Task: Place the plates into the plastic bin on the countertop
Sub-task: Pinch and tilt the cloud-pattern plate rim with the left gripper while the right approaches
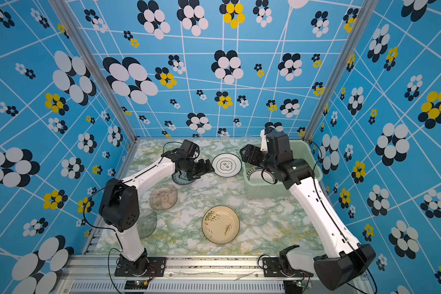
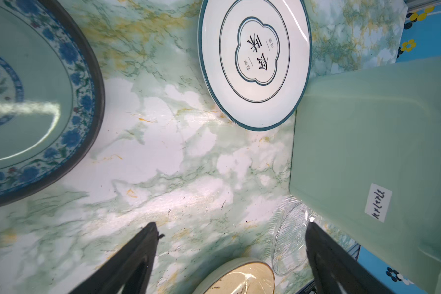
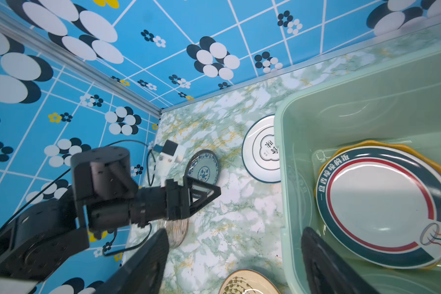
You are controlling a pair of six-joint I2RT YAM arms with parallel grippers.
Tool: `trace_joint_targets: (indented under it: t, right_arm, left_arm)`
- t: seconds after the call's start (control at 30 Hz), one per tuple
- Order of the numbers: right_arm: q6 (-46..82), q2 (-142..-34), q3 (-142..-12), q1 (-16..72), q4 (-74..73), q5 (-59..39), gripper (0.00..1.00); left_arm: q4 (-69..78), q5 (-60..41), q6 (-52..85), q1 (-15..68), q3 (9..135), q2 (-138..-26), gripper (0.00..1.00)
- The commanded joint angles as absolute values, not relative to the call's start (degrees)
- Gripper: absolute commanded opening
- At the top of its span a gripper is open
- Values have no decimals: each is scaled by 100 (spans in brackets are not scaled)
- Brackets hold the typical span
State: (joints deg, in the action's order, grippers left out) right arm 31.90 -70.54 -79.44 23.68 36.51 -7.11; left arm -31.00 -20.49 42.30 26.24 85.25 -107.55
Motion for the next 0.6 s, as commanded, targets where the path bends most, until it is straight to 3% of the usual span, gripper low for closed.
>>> trace_joint_targets:
  t: [0.0, 0.23, 0.57]
  right_arm:
    - [3205, -6745, -7253, 2803, 3523, -874, 82]
    - [3421, -6370, -6329, 3969, 3467, -655, 80]
    - [1801, -6739, -6191, 5221, 3299, 222, 80]
  left_arm:
    - [-2398, -2327, 4641, 2531, 8622, -11051, 90]
    - [-1456, -2475, 5114, 2477, 8509, -11523, 85]
    - [-783, -2585, 5168, 2442, 8648, -12283, 73]
